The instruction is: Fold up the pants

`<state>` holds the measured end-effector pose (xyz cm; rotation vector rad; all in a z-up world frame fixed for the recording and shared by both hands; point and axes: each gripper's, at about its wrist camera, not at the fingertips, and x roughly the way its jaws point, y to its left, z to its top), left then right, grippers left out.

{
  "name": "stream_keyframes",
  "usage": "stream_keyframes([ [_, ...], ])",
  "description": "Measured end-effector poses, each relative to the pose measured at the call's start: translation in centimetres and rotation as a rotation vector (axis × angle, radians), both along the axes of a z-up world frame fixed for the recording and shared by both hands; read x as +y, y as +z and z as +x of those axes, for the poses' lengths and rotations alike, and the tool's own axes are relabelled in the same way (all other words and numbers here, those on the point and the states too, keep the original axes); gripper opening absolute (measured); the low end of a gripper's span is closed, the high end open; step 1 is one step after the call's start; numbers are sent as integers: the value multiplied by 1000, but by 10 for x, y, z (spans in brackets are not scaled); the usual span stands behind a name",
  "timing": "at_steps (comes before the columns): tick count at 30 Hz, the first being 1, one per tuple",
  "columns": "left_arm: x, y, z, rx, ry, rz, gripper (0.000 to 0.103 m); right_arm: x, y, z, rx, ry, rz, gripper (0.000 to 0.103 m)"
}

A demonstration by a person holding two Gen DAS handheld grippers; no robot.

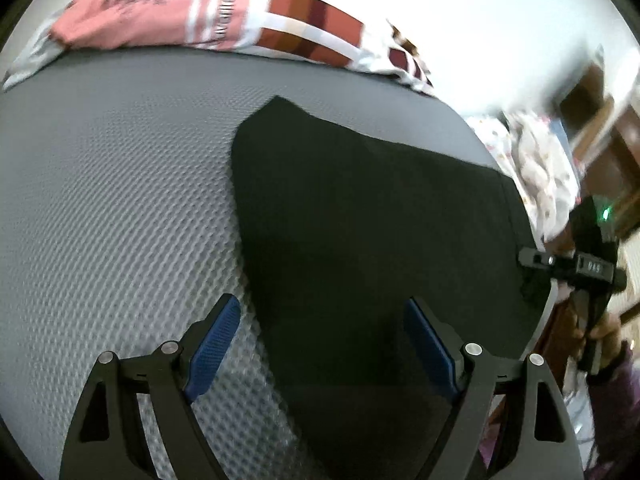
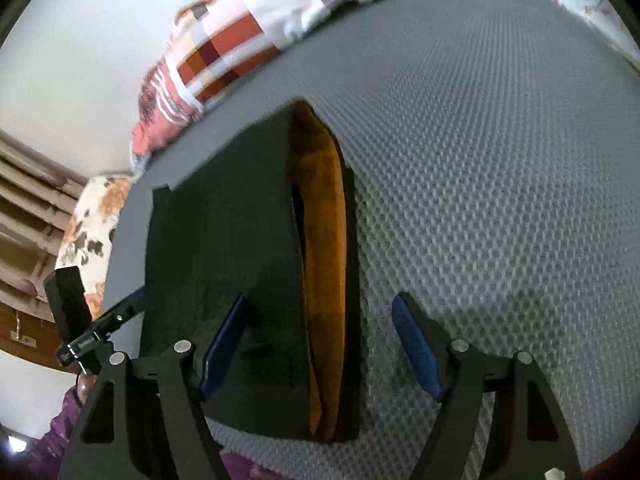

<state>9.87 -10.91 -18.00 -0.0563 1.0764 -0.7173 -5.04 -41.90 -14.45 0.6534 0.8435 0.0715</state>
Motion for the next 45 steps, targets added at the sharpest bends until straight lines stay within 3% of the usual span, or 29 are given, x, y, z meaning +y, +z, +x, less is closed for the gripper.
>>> stream_keyframes([
  [2, -10, 0, 2, -2, -61, 5, 84, 2, -1, 2, -5, 12, -2, 72],
  [4, -15, 0, 4, -20, -80, 19, 83, 6, -1, 7, -11, 47, 4, 61],
  [5, -17, 0, 4, -36, -78, 30, 77, 11, -1, 10, -11, 61, 5, 59],
  [6, -19, 1, 4, -64, -67, 55, 61, 14, -1, 12, -10, 68, -6, 58],
  [7, -19, 0, 5, -86, -52, 76, 56, 16, -1, 13, -11, 75, -23, 55],
  [8, -17, 0, 7, -86, -41, 65, 51, 17, 0, 14, -10, 77, -22, 46],
  [9, -14, 0, 10, -75, -29, 43, 46, 15, -1, 15, -5, 76, -10, 43],
  [12, -7, 0, 11, -66, -9, 17, 39, 15, -3, 15, -15, 73, 13, 39],
  [17, -8, 7, 3, -124, -3, 69, 31, 16, -6, 10, -26, 47, 51, 36],
  [33, -12, 10, 0, -192, -7, 160, 30, 33, -7, 14, -23, 24, 62, 34],
  [45, -13, 9, 0, -202, -3, 178, 33, 32, -9, 15, -21, 16, 67, 36],
])
